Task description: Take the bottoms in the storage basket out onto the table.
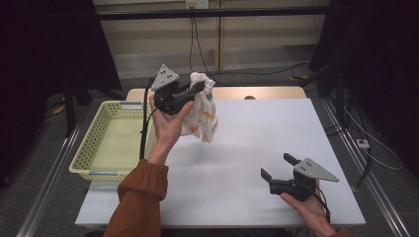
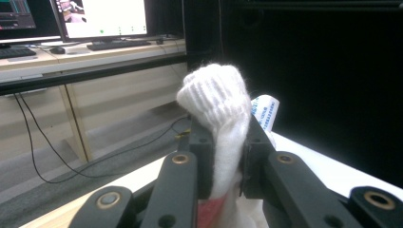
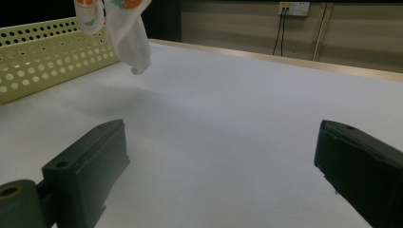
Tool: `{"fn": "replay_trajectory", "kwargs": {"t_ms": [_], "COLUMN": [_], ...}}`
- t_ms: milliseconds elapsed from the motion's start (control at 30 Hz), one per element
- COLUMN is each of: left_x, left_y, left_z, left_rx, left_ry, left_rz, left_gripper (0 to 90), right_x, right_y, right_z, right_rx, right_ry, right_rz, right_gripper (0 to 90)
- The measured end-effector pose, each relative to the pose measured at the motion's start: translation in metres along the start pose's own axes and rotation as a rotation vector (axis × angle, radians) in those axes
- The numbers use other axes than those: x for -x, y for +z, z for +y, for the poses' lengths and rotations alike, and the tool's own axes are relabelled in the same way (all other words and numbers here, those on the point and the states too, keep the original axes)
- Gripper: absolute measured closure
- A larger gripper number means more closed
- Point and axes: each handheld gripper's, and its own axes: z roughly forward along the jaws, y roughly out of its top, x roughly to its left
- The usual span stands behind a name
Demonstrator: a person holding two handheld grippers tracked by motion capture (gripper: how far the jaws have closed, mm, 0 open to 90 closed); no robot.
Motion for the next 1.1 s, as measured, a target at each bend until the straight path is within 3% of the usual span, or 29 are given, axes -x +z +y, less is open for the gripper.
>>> {"fn": "replay_trajectory", "kwargs": {"t_ms": [300, 767, 1100], "left_x": [0.008, 0.0, 0.0], "left_y": [0.007, 0.024, 0.025], "left_z": [-0.007, -0.026, -0.038], "left_rx": [-0.039, -0.091, -0.115], "left_ry": [0.01, 0.007, 0.002], "left_rz": [-0.027, -0.004, 0.001], "left_gripper": [79.6, 79.5, 79.4], "right_x": [0.001, 0.001, 0.0], "right_y": [0.0, -0.001, -0.001], "right_z": [0.0, 0.0, 0.0], "right_rx": [-0.002, -0.003, -0.002], "right_ry": [-0.004, -0.003, -0.007], "right_rz": [0.003, 0.002, 0.001], "right_gripper": [3.9, 4.0, 4.0]}}
